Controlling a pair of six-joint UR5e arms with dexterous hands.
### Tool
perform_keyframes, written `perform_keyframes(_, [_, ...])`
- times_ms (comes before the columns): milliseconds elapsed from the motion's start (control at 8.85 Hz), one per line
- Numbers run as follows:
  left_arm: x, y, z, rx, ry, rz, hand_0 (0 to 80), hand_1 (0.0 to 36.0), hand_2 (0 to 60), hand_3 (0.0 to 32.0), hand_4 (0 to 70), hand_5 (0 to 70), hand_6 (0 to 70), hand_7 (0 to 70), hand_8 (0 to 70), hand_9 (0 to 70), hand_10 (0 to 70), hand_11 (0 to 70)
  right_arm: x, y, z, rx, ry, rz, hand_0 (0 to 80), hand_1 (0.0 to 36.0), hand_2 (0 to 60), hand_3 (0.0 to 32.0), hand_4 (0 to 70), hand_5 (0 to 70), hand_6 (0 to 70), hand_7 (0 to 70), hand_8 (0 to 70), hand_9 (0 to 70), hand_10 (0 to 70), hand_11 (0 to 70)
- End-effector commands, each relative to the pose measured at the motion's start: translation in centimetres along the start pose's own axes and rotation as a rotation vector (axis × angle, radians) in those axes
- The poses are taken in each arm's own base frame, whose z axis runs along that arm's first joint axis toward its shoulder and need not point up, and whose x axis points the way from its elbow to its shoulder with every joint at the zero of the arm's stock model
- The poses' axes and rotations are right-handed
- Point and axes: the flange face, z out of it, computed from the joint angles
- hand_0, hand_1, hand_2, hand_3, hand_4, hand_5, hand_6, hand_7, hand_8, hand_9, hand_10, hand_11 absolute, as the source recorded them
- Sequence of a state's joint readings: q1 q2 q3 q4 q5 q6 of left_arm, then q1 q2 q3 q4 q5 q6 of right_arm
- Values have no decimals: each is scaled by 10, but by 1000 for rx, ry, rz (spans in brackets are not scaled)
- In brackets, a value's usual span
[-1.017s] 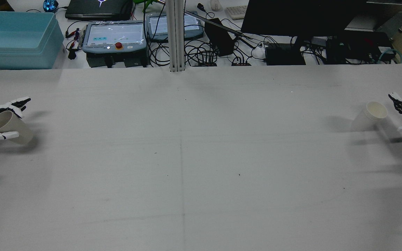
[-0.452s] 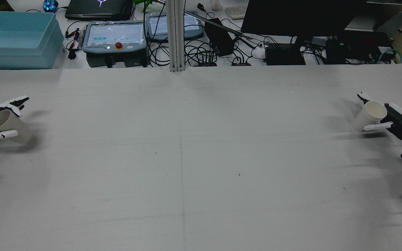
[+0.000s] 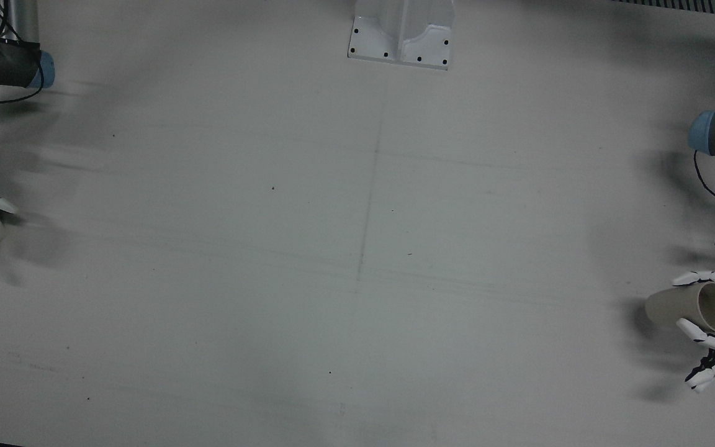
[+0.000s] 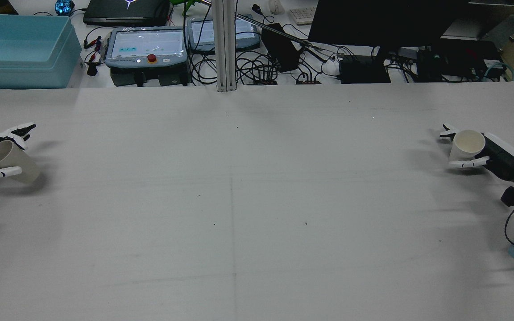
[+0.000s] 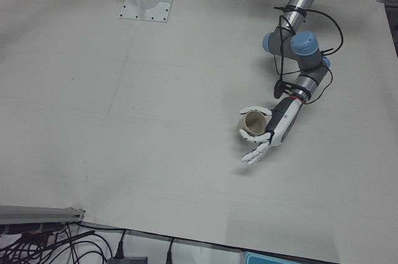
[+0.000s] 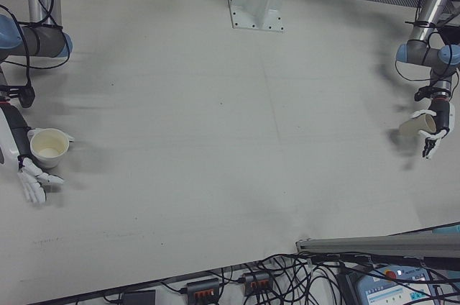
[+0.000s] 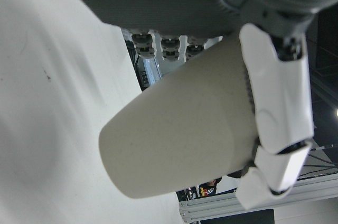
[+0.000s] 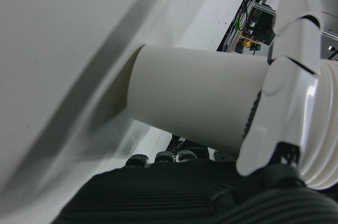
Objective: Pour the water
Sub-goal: 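Reach the right hand to the upright paper cup and close fingers around it, then lift both cups, raising the right hand's cup above the left hand's cup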
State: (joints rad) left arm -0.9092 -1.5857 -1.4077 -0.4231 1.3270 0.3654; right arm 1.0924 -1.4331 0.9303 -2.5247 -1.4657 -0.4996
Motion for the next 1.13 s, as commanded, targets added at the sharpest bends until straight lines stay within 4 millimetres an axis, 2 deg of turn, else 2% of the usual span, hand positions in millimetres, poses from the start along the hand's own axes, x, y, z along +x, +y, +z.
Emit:
perform_keyframes(0, [1,0,-1,0,0,-2,508,287,600,0,700,652,126,133,66,101,52,89,-9,15,10,2,-3,5,753,343,336,0,157,548,281,444,332,476,202,324])
perform_keyframes(113, [1,1,-1,-1,1,-2,508,286,600,0,700,650,125,134,66,102,51,88,-20,28,17,-7,-18,1,800,360,487,0,170,616,323,471,396,544,265,419])
perform_keyframes(226, [2,2,0,-2,3,-2,512,287,600,0,699,652,126,134,66,101,51,88,-33,36,19,-7,-32,-3,800,360,576,0,161,606,317,440,393,535,274,433])
perform_keyframes(339, [3,9,3,-4,1,-3,513,289,600,0,700,654,127,135,66,101,51,88,-50,44,18,10,-44,-6,800,360,600,0,149,583,305,413,379,518,270,427])
perform_keyframes(452, [10,31,11,-1,-2,-1,517,292,600,0,700,656,129,139,66,102,50,86,-77,54,23,11,-76,-1,800,360,600,0,147,564,299,400,365,499,260,416])
perform_keyframes(565, [15,55,20,-11,-5,-4,520,295,600,0,700,664,135,147,66,101,49,85,-130,81,29,-4,-148,4,800,360,600,0,151,543,303,397,365,499,256,411])
perform_keyframes(678, [19,77,31,-29,-3,-9,515,293,600,0,700,663,137,148,67,103,50,86,-194,95,14,28,-174,-6,800,360,600,0,152,544,316,414,377,513,261,415])
perform_keyframes(791, [21,92,43,-40,-5,-11,514,292,600,0,700,666,142,152,69,104,50,86,-245,137,21,34,-182,-10,795,360,600,0,158,567,341,455,394,534,261,414])
perform_keyframes(904, [20,103,58,-38,-9,-18,515,295,600,0,700,674,150,159,70,105,50,86,-298,174,30,46,-231,-18,744,360,600,0,160,627,380,529,428,584,276,431])
perform_keyframes(1017, [19,114,72,-34,-16,-34,514,295,600,0,700,680,160,170,74,109,51,88,-322,200,50,33,-252,-22,704,359,545,0,169,700,430,618,474,654,301,459])
